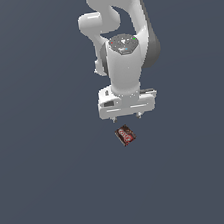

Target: Pick up the object and move it to a goal position.

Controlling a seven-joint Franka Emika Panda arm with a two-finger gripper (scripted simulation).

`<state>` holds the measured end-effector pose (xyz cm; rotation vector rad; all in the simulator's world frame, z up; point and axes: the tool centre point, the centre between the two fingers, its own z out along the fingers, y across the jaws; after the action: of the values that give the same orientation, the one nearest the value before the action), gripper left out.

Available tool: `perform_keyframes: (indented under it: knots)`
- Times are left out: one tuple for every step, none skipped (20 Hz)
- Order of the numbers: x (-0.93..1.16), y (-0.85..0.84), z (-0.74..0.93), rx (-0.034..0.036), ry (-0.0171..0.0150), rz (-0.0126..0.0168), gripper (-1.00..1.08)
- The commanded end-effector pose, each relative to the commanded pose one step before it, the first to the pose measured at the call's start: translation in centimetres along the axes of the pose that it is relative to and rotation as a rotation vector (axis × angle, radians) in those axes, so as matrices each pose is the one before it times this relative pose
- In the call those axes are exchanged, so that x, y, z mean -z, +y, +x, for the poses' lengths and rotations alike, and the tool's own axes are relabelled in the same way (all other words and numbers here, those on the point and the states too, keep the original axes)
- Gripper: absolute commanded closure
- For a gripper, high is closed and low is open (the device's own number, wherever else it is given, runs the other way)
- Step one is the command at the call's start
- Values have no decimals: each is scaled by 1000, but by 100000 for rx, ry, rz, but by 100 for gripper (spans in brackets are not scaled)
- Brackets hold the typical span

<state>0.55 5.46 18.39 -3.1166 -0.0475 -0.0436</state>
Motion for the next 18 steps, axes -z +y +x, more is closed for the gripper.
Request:
perform_keyframes:
  knots:
    - [-77,-34,23,-635,-80,77,-92]
    - [-3,36,2,0,0,0,-92]
    - [25,-25,-7,152,23,-19,-92]
    - [24,-13,0,0,0,0,-92]
    - [25,11,-2,-65,21,9,-92]
    - [-37,13,0,96,-10,-13,-92]
    - [-80,-1,-3,281,-25,-38,-92]
    - [-117,18,-4,415,-32,-55,-92]
    - [-155,17,-7,575,-42,-75,-92]
    - [-193,26,-9,721,-52,-92,-92]
    - [-232,28,-12,881,-63,-110,-92]
    - [-271,32,-16,1033,-74,-124,-92]
    - [-307,36,-20,1171,-84,-136,-92]
    - [-345,37,-24,1315,-96,-145,-92]
    - [-387,40,-29,1471,-110,-153,-92]
    - [-426,39,-35,1622,-122,-158,-92]
    - [-464,40,-42,1775,-134,-160,-92]
    - [-503,37,-50,1936,-146,-160,-92]
